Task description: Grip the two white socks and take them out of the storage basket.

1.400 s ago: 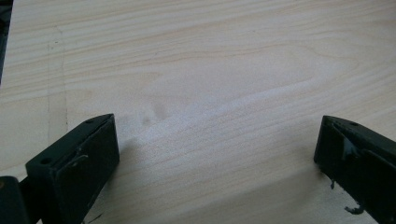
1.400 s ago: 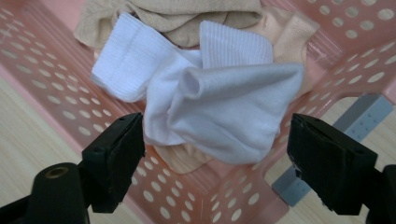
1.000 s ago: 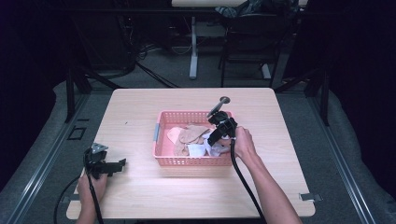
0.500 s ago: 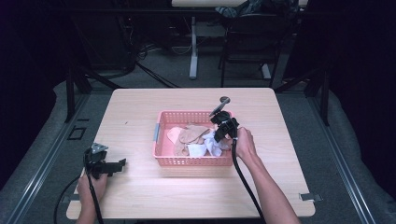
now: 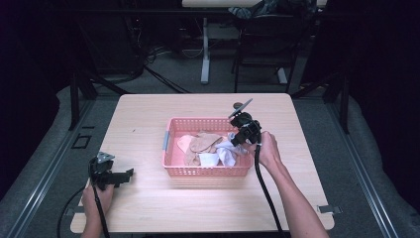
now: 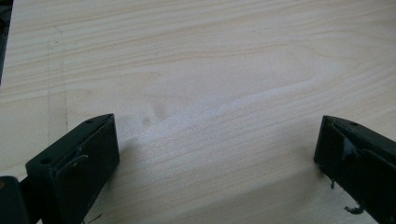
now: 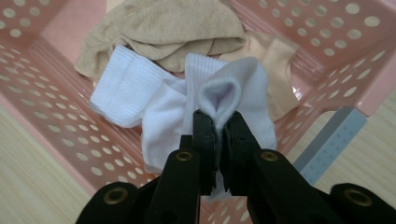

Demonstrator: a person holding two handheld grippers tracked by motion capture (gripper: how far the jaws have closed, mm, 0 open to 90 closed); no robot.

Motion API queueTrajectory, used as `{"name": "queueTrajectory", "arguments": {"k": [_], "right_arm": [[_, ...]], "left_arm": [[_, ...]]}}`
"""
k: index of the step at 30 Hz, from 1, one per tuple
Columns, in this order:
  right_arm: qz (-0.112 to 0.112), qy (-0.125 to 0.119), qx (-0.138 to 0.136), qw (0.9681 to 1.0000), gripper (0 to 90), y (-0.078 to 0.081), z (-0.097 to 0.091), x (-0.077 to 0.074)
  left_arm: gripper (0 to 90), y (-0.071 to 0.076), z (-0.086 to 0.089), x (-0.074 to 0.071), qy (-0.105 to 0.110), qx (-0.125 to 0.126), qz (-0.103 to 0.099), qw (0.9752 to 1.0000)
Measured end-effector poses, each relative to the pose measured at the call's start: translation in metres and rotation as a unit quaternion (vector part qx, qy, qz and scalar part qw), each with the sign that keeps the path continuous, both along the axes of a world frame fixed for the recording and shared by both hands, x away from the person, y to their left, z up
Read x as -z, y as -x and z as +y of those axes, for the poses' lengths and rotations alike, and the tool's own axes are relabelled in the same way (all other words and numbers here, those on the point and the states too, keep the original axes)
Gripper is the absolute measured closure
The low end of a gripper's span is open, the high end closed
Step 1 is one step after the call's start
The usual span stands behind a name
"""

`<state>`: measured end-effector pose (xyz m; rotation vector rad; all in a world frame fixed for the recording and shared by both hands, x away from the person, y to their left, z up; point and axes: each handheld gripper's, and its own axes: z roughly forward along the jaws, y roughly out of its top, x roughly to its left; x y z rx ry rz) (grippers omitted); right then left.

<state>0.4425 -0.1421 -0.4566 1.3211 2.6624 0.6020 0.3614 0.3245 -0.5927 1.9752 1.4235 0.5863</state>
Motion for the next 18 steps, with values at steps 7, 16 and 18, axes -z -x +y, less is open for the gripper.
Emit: {"name": "queueTrajectory", "arguments": {"k": [7,16,18], "right_arm": [[-0.016,-0.009,-0.001,0.9998,84.8,0.001,-0.003,-0.023],[-0.032,-0.018,-0.001,0.9993,84.8,0.003,-0.006,-0.046],[-0.035,-0.023,0.0,0.9991,84.8,0.003,-0.007,-0.052]], "left_arm": [[0.0,0.0,0.0,0.0,-0.001,0.001,0.0,1.0],[0.0,0.0,0.0,0.0,0.0,0.0,0.0,1.0],[0.0,0.0,0.0,0.0,0.0,0.0,0.0,1.0]]}}
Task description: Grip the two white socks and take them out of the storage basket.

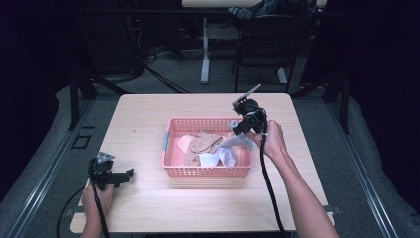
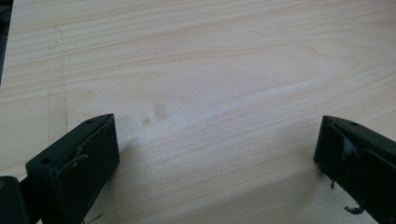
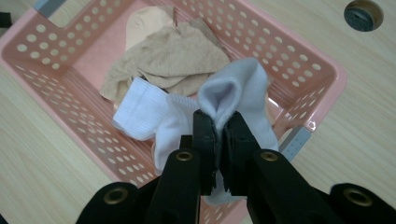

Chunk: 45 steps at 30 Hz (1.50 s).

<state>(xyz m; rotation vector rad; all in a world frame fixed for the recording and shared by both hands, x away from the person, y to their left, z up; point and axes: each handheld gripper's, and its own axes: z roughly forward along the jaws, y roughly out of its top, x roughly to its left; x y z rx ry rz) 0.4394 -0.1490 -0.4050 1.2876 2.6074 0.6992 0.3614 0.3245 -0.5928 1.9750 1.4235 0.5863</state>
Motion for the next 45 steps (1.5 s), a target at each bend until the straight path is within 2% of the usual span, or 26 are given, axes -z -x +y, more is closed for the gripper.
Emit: {"name": "queueTrajectory", "arguments": {"k": [12,22,26,29,30,34,38,41,45], "right_arm": [[-0.02,-0.006,0.001,0.9998,84.8,0.004,-0.004,-0.03],[-0.038,-0.009,0.008,0.9992,84.8,0.009,-0.017,-0.053],[-0.047,-0.011,0.018,0.9987,84.8,0.013,-0.026,-0.061],[-0.051,-0.004,0.023,0.9984,84.8,0.016,-0.036,-0.069],[-0.056,-0.011,0.027,0.998,84.8,0.017,-0.039,-0.07],[-0.059,-0.003,0.035,0.9976,84.8,0.021,-0.054,-0.077],[-0.061,0.004,0.046,0.9971,84.8,0.023,-0.068,-0.078],[-0.061,-0.002,0.057,0.9965,84.8,0.026,-0.08,-0.077],[-0.06,0.002,0.071,0.9957,84.8,0.027,-0.097,-0.072]], "left_arm": [[0.0,0.0,0.0,0.0,0.0,0.0,0.0,1.0],[0.0,0.0,0.0,0.0,-0.001,0.001,0.001,1.0],[0.0,0.0,0.0,0.0,0.0,0.0,0.0,1.0],[0.0,0.0,0.0,0.0,-0.001,0.001,0.001,1.0],[0.0,0.0,0.0,0.0,0.0,0.0,0.0,1.0],[0.0,0.0,0.0,0.0,0.0,0.0,0.0,1.0],[0.0,0.0,0.0,0.0,0.0,0.0,0.0,1.0],[0.0,0.0,0.0,0.0,0.0,0.0,0.0,1.0],[0.0,0.0,0.0,0.0,0.0,0.0,0.0,1.0]]}}
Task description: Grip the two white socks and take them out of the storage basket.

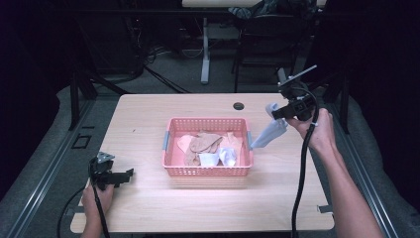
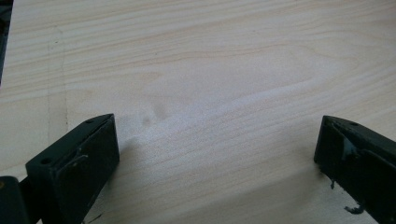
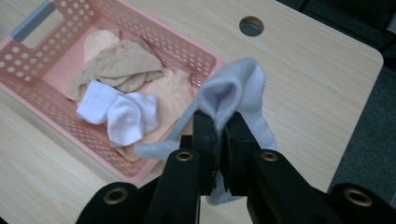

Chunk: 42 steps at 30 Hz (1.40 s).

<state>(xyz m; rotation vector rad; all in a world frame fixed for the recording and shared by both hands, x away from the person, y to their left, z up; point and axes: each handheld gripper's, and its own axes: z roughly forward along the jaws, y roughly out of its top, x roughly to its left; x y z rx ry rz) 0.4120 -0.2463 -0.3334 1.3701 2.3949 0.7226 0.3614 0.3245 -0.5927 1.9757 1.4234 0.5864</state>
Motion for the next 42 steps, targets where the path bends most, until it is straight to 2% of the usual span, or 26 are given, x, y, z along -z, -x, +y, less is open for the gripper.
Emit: {"name": "queueTrajectory", "arguments": {"k": [6,13,14,18,20,28,32,35,39,42], "right_arm": [[0.012,0.008,0.021,0.9997,84.8,-0.001,-0.018,0.018],[0.029,0.008,0.042,0.9987,84.6,-0.005,-0.029,0.045],[0.033,0.015,0.044,0.9984,84.6,-0.006,-0.031,0.05],[0.057,0.004,0.052,0.997,84.5,-0.011,-0.036,0.07],[0.068,0.007,0.056,0.9961,84.5,-0.013,-0.038,0.079],[0.087,0.009,0.071,0.9936,84.4,-0.018,-0.04,0.108],[0.103,0.02,0.074,0.9917,84.1,-0.023,-0.036,0.124],[0.119,0.015,0.076,0.9898,83.6,-0.027,-0.035,0.137],[0.13,0.021,0.078,0.9882,82.5,-0.03,-0.033,0.152],[0.135,0.006,0.087,0.9871,81.7,-0.031,-0.032,0.159]], "left_arm": [[0.0,0.0,0.0,0.0,0.0,0.0,0.0,1.0],[0.0,0.0,0.0,0.0,0.0,0.0,0.0,1.0],[0.0,0.0,0.0,0.0,0.0,0.0,0.0,1.0],[0.0,0.0,0.0,0.0,0.0,0.0,0.0,1.0],[0.0,0.0,0.0,0.0,-0.001,0.001,0.001,1.0],[0.0,0.0,0.0,0.0,0.0,0.0,0.0,1.0],[0.0,0.0,0.0,0.0,-0.001,0.001,0.001,1.0],[0.0,0.0,0.0,0.0,-0.001,0.001,0.001,1.0],[0.0,0.0,0.0,0.0,-0.001,0.001,0.0,1.0],[0.0,0.0,0.0,0.0,-0.001,0.001,0.001,1.0]]}}
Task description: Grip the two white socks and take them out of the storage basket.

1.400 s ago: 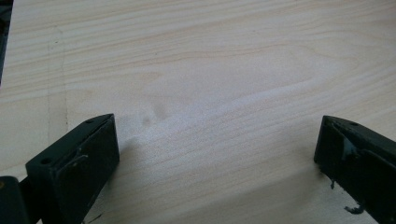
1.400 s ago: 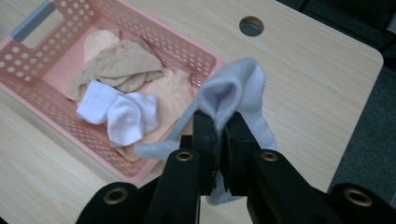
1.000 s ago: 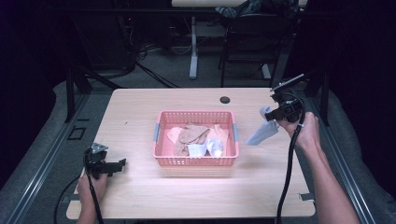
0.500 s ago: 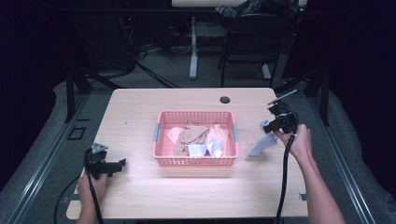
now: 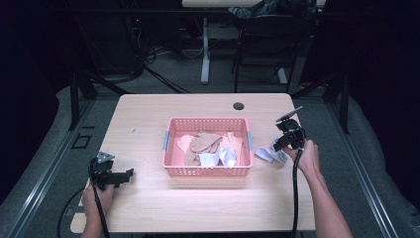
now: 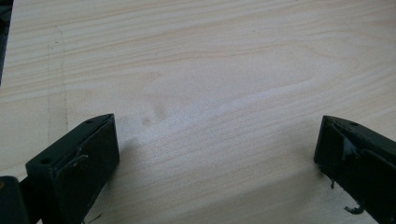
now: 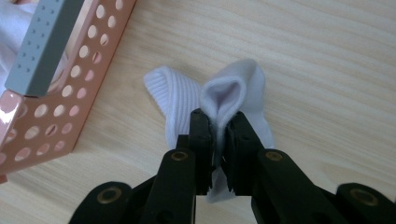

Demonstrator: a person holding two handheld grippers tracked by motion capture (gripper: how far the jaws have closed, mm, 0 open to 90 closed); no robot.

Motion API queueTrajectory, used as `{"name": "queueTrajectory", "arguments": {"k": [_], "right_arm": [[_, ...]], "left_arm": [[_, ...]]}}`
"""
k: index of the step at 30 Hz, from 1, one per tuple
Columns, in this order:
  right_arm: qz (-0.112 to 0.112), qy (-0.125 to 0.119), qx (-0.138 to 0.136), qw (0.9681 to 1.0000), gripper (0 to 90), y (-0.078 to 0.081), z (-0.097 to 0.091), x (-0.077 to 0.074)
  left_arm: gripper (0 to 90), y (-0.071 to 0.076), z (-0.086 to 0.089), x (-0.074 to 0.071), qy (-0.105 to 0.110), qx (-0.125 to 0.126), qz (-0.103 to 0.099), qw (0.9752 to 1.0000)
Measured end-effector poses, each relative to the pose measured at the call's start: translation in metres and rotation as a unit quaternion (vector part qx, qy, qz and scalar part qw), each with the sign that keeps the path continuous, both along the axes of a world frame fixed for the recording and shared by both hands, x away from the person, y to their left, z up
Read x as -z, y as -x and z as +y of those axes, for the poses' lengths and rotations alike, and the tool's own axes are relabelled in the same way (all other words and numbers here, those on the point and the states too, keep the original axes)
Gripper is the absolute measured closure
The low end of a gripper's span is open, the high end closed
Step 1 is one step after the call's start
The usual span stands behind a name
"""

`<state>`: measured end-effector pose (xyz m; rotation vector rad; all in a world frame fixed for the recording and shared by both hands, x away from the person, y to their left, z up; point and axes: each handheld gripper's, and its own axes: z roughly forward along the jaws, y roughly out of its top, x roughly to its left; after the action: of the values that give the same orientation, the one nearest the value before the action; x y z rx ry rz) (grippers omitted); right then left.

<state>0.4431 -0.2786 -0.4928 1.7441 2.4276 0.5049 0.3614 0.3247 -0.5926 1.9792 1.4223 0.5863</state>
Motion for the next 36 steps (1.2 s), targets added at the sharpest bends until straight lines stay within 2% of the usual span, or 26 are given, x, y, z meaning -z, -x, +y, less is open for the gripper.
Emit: {"name": "queueTrajectory", "arguments": {"k": [2,5,6,10,13,15,17,18,21,24,26,33,36], "right_arm": [[0.007,-0.002,-0.004,1.0,81.2,-0.002,0.0,0.001],[0.007,-0.005,0.008,0.9999,79.7,-0.002,0.002,0.005],[0.016,-0.003,-0.001,0.9999,79.3,-0.003,0.001,0.005],[0.013,-0.002,0.005,0.9999,76.8,-0.003,0.004,0.009],[0.024,0.003,-0.005,0.9997,73.6,-0.002,0.006,0.016],[0.022,0.002,-0.006,0.9997,68.2,-0.001,0.006,0.019],[0.02,0.001,-0.005,0.9998,56.4,0.0,0.006,0.018],[0.02,0.005,-0.011,0.9997,46.7,0.001,0.006,0.015],[0.012,0.008,-0.022,0.9996,32.2,0.005,0.007,0.007],[0.003,0.0,-0.025,0.9997,22.4,0.01,0.008,-0.002],[0.005,-0.005,-0.038,0.9993,16.2,0.011,0.009,-0.009],[-0.014,-0.017,-0.06,0.998,5.1,0.018,0.022,-0.034],[-0.018,-0.009,-0.076,0.9969,2.4,0.018,0.03,-0.045]], "left_arm": [[0.0,0.0,0.0,0.0,0.001,-0.001,-0.001,1.0],[0.0,0.0,0.0,0.0,0.001,-0.001,-0.001,1.0],[0.0,0.0,0.0,0.0,0.001,-0.001,-0.001,1.0],[0.0,0.0,0.0,0.0,0.0,0.0,0.0,1.0],[0.0,0.0,0.0,0.0,0.001,-0.001,-0.001,1.0],[0.0,0.0,0.0,0.0,0.0,0.0,-0.001,1.0],[0.0,0.0,0.0,0.0,0.0,0.0,0.0,1.0],[0.0,0.0,0.0,0.0,0.001,-0.001,-0.001,1.0],[0.0,0.0,0.0,0.0,0.0,0.0,0.0,1.0],[0.0,0.0,0.0,0.0,0.0,0.0,0.0,1.0],[0.0,0.0,0.0,0.0,0.0,0.0,0.0,1.0],[0.0,0.0,0.0,0.0,0.0,0.0,0.0,1.0],[0.0,0.0,0.0,0.0,0.0,0.0,0.0,1.0]]}}
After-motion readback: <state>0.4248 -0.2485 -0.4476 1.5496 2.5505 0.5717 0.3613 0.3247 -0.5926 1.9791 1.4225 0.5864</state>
